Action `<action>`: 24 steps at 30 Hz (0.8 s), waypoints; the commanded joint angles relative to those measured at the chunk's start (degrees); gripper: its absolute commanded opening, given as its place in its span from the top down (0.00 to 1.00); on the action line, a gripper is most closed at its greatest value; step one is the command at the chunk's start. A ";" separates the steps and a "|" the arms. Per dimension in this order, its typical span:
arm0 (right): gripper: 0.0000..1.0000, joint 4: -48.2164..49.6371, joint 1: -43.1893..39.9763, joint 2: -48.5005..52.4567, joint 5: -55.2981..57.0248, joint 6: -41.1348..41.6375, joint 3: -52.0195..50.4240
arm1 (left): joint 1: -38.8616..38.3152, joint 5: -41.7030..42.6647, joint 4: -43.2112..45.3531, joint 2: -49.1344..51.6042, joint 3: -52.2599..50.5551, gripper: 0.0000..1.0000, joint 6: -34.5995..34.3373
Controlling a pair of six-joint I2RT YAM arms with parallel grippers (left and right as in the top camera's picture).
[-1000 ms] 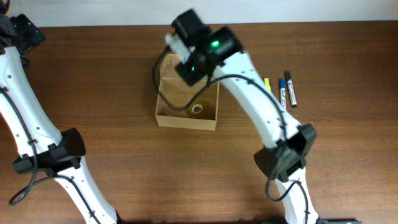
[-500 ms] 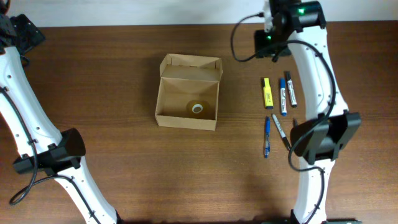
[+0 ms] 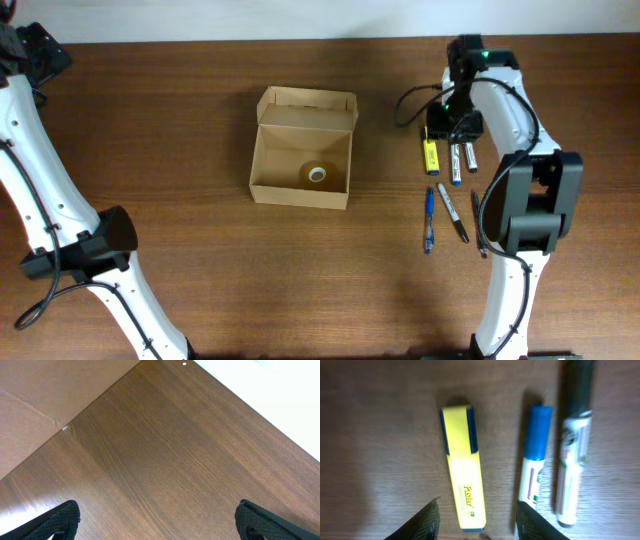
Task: Pack container
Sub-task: 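Lower the right gripper and grasp the yellow highlighter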
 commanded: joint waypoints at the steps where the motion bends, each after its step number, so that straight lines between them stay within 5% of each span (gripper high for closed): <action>1: 0.51 2.05 0.79 0.04 -0.74 0.31 -3.67 | 0.22 0.17 -0.02 -1.18 0.42 0.00 0.68; 15: 0.52 9.25 2.71 0.09 -0.33 0.35 -11.89 | 0.22 0.17 -0.02 -1.18 0.42 0.00 0.68; 19: 0.92 9.62 2.82 0.09 0.09 0.52 -12.09 | 0.22 0.17 -0.02 -1.18 0.42 0.00 0.68; 24: 0.96 8.50 2.80 -0.04 -0.22 0.46 -11.47 | 0.22 0.17 -0.02 -1.18 0.42 0.00 0.68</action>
